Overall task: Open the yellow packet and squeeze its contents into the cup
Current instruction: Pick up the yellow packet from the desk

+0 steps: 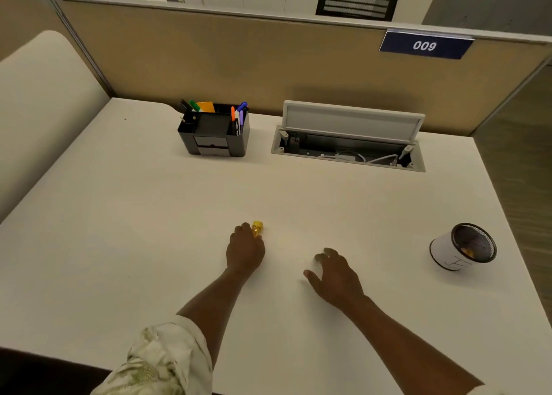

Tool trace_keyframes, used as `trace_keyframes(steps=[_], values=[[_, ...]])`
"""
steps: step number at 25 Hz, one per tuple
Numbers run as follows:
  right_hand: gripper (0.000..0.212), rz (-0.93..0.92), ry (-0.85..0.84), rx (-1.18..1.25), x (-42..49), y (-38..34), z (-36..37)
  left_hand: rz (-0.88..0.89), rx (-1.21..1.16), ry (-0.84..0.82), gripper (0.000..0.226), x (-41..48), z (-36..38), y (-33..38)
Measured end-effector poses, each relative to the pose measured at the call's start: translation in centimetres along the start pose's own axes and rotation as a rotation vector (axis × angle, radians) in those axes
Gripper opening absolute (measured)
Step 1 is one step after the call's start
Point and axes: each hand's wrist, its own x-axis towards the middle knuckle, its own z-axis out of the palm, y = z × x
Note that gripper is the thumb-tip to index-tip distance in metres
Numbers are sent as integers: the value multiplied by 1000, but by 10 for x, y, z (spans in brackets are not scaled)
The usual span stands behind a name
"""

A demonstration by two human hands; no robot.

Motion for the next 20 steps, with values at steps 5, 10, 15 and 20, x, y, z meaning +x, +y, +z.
trace_keyframes(steps=[5, 10, 15, 20], values=[[43, 50, 72, 474, -5, -9, -23, -68, -474, -144, 22, -24, 4, 36], [46, -1, 34, 700, -22, 6, -52, -83, -869, -423, 22, -63, 8, 91], [29, -59, 185, 749, -41, 42, -72, 48, -860, -495, 22, -87, 10, 132], [26, -60, 232, 799, -61, 84, -91, 256, -745, -447, 19, -92, 4, 173]])
